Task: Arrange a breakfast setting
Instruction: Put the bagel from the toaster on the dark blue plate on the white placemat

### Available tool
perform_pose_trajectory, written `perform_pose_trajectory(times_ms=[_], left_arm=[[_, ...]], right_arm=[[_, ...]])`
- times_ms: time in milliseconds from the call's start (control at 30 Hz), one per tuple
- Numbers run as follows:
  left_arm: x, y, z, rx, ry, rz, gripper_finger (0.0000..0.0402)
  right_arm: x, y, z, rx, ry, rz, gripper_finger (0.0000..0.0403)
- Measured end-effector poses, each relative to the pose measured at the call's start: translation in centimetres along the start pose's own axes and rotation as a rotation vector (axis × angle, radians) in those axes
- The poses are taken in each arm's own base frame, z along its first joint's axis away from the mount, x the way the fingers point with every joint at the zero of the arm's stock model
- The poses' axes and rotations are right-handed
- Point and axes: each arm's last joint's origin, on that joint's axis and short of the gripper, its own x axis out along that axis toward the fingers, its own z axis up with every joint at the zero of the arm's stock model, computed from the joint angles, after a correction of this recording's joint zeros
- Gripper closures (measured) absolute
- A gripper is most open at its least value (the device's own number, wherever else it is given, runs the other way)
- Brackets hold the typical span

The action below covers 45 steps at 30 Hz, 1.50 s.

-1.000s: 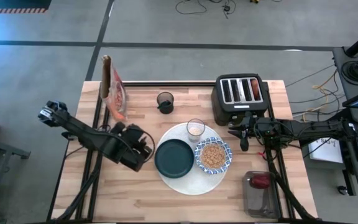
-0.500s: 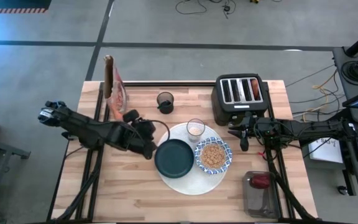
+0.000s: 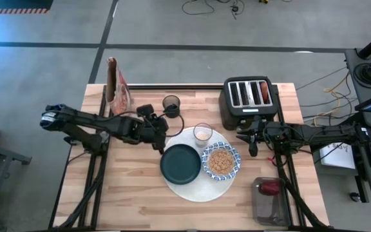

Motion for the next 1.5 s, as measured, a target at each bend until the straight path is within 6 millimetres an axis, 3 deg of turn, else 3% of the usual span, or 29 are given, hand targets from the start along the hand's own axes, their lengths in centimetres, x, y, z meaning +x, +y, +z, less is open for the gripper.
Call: perform_pose_trajectory(times_ms=[200, 400, 900, 1200, 1500], left_arm=[[2.2, 0.4, 0.2, 0.027, -0.043, -0.071, 0.0246], [3.0, -0.1, 0.1, 0.002, -0.086, -0.121, 0.0246], [3.0, -1.0, -0.1, -0.166, -0.075, -0.245, 0.0246], [2.4, -1.4, 1.2, -0.272, -0.200, -0.282, 0.0246], [2.4, -1.4, 1.3, -0.281, -0.208, -0.284, 0.0246]], right_arm=[[0.0, 0.0, 0.0, 0.000, 0.000, 0.000, 0.0320], [0.0, 0.0, 0.0, 0.000, 0.001, 0.000, 0.0329], [0.0, 0.0, 0.0, 0.000, 0.000, 0.000, 0.0323], [0.0, 0.0, 0.0, 0.000, 0.000, 0.000, 0.0332], [0.0, 0.0, 0.0, 0.000, 0.000, 0.000, 0.0321]])
